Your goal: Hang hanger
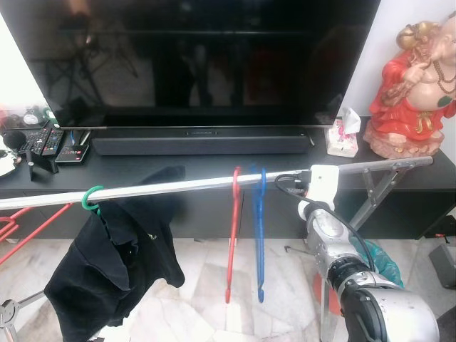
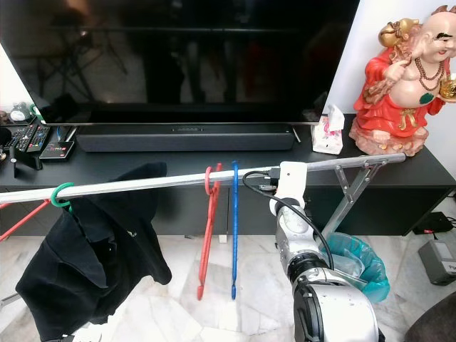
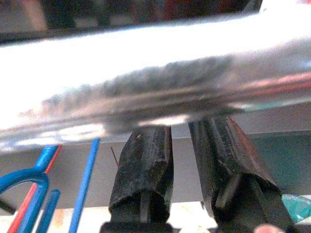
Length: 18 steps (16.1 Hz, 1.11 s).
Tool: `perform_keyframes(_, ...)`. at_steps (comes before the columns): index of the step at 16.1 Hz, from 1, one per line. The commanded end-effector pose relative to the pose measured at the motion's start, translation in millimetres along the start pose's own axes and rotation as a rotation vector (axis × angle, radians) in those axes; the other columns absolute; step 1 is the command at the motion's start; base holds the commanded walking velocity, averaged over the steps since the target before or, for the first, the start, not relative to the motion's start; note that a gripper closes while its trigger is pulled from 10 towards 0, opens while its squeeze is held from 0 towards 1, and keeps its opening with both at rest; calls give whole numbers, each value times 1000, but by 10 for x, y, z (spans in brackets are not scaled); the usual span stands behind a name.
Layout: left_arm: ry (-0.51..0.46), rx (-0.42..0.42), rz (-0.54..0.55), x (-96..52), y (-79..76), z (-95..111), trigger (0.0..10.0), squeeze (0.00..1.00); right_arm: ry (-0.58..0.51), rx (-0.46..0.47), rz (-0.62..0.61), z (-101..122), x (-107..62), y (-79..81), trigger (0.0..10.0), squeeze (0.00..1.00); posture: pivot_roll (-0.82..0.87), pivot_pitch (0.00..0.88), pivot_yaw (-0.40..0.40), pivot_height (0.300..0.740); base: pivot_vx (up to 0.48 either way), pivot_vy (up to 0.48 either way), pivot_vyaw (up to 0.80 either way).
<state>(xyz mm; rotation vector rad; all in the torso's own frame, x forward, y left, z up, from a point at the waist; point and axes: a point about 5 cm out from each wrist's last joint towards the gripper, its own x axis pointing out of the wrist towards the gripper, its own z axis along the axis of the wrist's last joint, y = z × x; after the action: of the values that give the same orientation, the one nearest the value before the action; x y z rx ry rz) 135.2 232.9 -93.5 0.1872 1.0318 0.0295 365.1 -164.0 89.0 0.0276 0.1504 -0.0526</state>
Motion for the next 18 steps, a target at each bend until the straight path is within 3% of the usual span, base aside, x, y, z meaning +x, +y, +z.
perform_keyframes(1,4,19,6,-9,29,-26,10000,0,-25,-10,0,83,30,6,10000,0,25,0,19,740,0,0,0)
perform_keyframes(8,-4,27,9,-8,30,-15,10000,0,-87,-6,-42,75,-11,-53,10000,0,21,0,22,740,0,0,0)
perform_keyframes(18,-10,39,12,-7,35,-3,10000,0,-153,-38,-34,55,-65,-16,10000,0,15,0,25,740,0,0,0)
